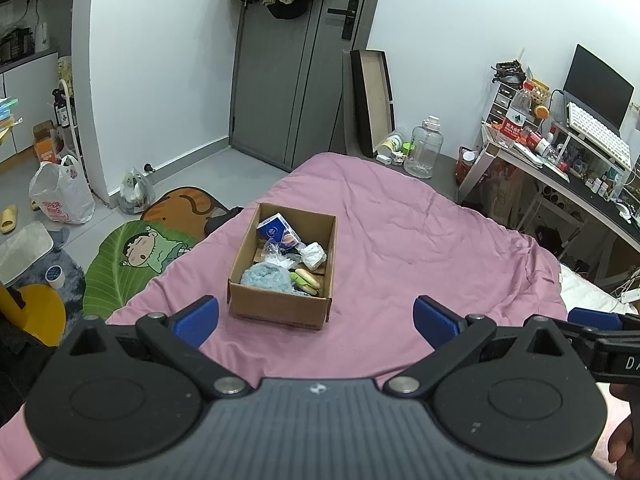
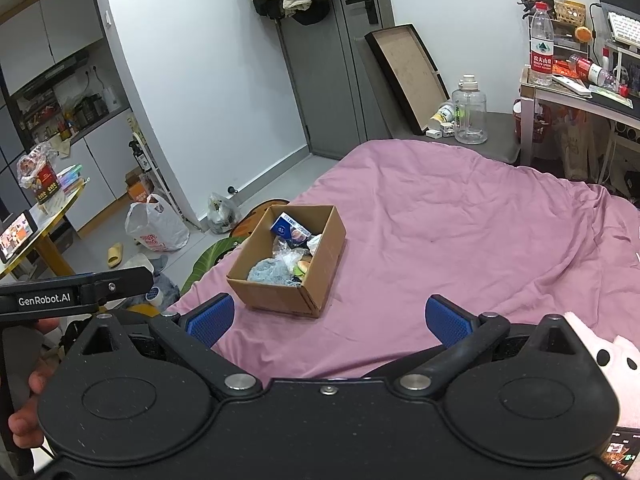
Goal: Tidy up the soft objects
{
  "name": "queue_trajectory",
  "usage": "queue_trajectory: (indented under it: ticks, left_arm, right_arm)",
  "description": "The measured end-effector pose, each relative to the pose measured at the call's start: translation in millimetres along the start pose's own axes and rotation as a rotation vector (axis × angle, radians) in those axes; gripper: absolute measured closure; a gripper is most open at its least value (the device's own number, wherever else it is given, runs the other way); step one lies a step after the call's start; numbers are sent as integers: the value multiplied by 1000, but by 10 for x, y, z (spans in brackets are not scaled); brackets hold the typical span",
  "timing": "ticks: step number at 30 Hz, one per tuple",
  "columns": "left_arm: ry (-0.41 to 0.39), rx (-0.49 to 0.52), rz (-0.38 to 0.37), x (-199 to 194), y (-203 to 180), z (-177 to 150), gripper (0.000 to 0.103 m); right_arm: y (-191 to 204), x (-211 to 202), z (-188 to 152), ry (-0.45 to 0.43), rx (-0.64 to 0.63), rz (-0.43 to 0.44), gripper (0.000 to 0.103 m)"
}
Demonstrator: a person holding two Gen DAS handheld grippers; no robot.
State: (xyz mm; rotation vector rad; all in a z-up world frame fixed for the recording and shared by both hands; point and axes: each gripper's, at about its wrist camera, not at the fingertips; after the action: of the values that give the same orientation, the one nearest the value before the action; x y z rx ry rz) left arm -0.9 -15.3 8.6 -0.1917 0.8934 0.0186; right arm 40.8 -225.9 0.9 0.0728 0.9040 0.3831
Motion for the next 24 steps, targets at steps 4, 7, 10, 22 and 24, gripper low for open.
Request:
queue_trajectory:
  ticks: [4,7,10,22,24]
  left_arm:
    - [1,2,2,-4,15,2,0]
    - [1,2,2,-6,15,-1,0]
    - [1,4,2,-5,22,-6,0]
    - [3,6,3,3,23,-25,0]
    - [2,7,1,7,32,-43,0]
  right_arm:
    - [4,1,0,2,-1,0,0]
    - [15,-4,3,3,-2,-1,0]
    - [15,-4,4,4,-1,1,0]
    - [26,-3,11,2,-6,-1,0]
    - [25,-6,9,0,-7,-3,0]
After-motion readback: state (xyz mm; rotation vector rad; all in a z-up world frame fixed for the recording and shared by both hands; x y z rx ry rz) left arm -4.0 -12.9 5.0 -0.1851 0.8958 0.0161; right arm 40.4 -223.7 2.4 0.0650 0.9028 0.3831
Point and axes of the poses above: each gripper's, at about its wrist camera, not at the fingertips, and x roughly the way its jaws point, y to its left, z to its top, and after that the axes turned 12 degrees about y, right-handed
